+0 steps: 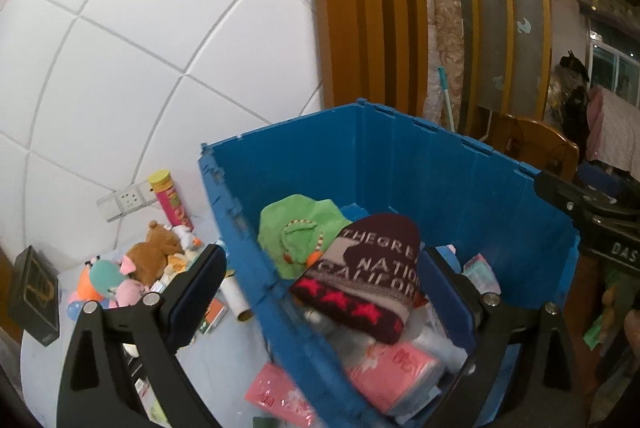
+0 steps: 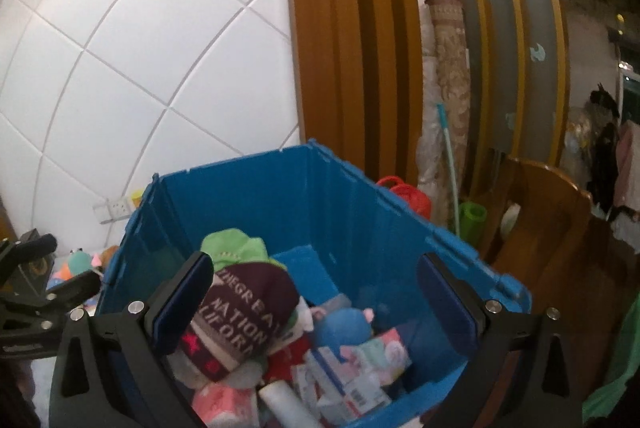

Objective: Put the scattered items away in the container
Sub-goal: 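Withdraw both open tools from the crate back toward the table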

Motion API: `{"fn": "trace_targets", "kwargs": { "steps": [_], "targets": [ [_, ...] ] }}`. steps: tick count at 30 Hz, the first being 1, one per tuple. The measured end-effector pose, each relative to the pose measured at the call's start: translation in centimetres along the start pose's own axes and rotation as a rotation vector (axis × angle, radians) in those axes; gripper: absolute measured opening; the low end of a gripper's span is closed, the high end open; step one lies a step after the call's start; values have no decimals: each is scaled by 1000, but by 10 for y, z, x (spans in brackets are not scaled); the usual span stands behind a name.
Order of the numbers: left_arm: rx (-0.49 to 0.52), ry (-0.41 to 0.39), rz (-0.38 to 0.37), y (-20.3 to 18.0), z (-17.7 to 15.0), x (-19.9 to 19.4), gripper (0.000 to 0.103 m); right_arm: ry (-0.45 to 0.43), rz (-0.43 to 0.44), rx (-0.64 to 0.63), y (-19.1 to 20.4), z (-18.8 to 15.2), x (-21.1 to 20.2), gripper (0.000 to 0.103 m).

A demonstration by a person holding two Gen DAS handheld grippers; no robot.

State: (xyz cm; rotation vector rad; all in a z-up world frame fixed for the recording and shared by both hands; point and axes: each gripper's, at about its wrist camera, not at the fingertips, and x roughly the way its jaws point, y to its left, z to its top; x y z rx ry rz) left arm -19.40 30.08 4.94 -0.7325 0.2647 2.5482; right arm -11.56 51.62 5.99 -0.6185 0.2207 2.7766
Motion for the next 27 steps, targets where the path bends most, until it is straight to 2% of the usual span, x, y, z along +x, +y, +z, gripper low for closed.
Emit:
{"fn": "trace_targets", "kwargs": {
  "steps": [7, 13, 22, 27],
  "targets": [
    [-20, 6, 28, 30, -33, -24, 97, 24, 19, 23, 24, -21, -7, 103],
    [-35, 30, 38, 71, -64, -39, 97, 45, 41, 19, 60, -40, -13, 103],
    [-59, 67, 50, 135, -110, -62, 97, 35, 82, -30, 143, -61, -37, 103],
    [-99, 121, 73, 194, -145, -72, 97, 53, 115, -52, 203, -77, -43, 103]
  ]
}}
